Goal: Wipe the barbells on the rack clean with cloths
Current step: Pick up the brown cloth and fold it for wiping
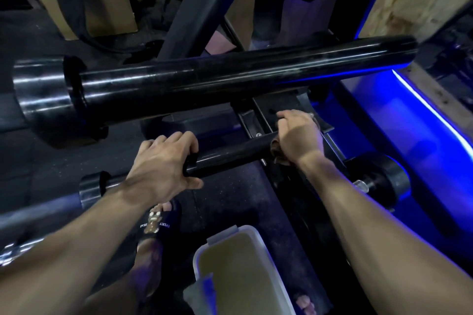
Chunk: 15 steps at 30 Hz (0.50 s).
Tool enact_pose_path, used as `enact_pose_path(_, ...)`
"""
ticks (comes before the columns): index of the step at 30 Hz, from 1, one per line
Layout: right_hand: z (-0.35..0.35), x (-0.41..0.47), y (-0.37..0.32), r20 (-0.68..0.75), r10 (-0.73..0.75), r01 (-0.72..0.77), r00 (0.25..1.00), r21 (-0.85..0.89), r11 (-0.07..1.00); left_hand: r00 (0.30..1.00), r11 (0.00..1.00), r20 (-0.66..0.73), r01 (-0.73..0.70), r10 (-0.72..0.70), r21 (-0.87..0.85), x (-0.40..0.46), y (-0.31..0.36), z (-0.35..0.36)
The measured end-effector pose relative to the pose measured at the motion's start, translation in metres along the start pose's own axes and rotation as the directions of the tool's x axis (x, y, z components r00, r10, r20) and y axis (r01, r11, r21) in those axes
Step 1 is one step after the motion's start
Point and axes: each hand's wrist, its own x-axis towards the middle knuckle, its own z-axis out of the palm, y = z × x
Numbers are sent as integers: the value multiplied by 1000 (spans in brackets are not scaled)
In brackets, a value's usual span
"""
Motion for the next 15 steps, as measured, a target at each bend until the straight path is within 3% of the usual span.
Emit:
enact_pose_path(2, 9, -5, -15, -29, 46, -46, 999, 26, 999, 1000, 1000, -3, -3, 3, 18, 0, 2, 1)
enact_pose_path(5, 25, -33, -50, -63, -215, 212, 975, -43, 976, 999, 999, -41, -18, 19, 40, -1, 4, 4)
enact_pose_path(8, 20, -41, -51, 22, -383, 383, 923, 12, 924, 1000, 997, -5, -16, 17, 78, -1, 5, 6)
enact_pose_path(10, 11, -23, -27, 54, -273, 272, 960, 37, 962, 999, 999, 44, 4, -5, 40, -1, 5, 3)
enact_pose_path(13, -1, 4, 1, 57, 60, -62, 997, 35, 997, 994, 998, 104, 46, -42, -38, 0, 4, -2)
enact_pose_path(15, 6, -5, -12, -36, 95, -95, 995, -4, 995, 994, 998, 98, 44, -41, -37, 1, 4, -2)
